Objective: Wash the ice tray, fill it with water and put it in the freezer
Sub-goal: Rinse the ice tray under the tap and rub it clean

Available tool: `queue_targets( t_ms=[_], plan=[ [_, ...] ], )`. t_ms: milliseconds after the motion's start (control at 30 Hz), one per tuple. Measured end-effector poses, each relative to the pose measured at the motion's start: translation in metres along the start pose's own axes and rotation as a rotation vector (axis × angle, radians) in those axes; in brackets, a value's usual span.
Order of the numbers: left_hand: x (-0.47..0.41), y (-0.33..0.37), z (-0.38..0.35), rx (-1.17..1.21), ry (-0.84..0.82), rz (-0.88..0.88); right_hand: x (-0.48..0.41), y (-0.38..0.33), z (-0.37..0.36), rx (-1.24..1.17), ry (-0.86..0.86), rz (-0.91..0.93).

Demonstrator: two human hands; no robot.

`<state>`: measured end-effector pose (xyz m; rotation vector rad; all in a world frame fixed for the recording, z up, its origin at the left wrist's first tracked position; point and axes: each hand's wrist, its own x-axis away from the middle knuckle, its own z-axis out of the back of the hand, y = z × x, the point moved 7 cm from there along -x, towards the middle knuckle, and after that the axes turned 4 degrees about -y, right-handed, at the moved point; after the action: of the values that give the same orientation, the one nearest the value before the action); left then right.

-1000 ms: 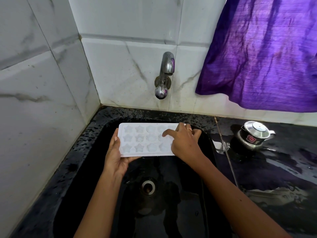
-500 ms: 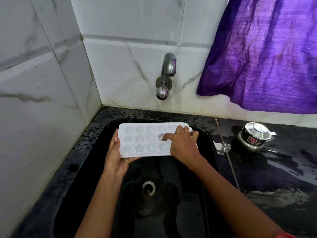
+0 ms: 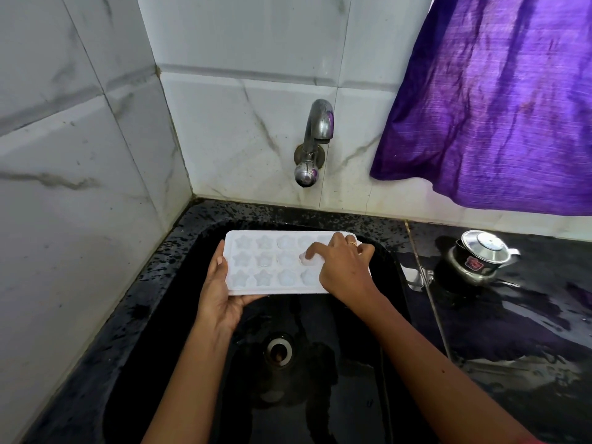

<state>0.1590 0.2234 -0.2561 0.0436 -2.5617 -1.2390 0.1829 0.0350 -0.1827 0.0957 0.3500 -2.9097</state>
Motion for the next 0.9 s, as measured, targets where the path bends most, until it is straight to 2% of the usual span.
queue_targets(
  t_ms=[100, 433, 733, 900],
  plan=[
    [0.0, -0.001, -0.002, -0.004, -0.005, 0.001, 0.0, -0.01, 0.007, -0.044, 0.083, 0.029],
    [0.002, -0.004, -0.006, 0.03, -0.038, -0.019, -0.006, -0.024, -0.022, -0.054, -0.106, 0.072],
    [-0.001, -0.004, -0.002, 0.046, -0.044, -0.027, -0.001, -0.026, -0.016, 0.028, -0.042, 0.12],
    [-0.002, -0.005, -0.002, 0.022, -0.046, -0.031, -0.005, -0.026, -0.02, -0.003, -0.064, 0.098]
  ],
)
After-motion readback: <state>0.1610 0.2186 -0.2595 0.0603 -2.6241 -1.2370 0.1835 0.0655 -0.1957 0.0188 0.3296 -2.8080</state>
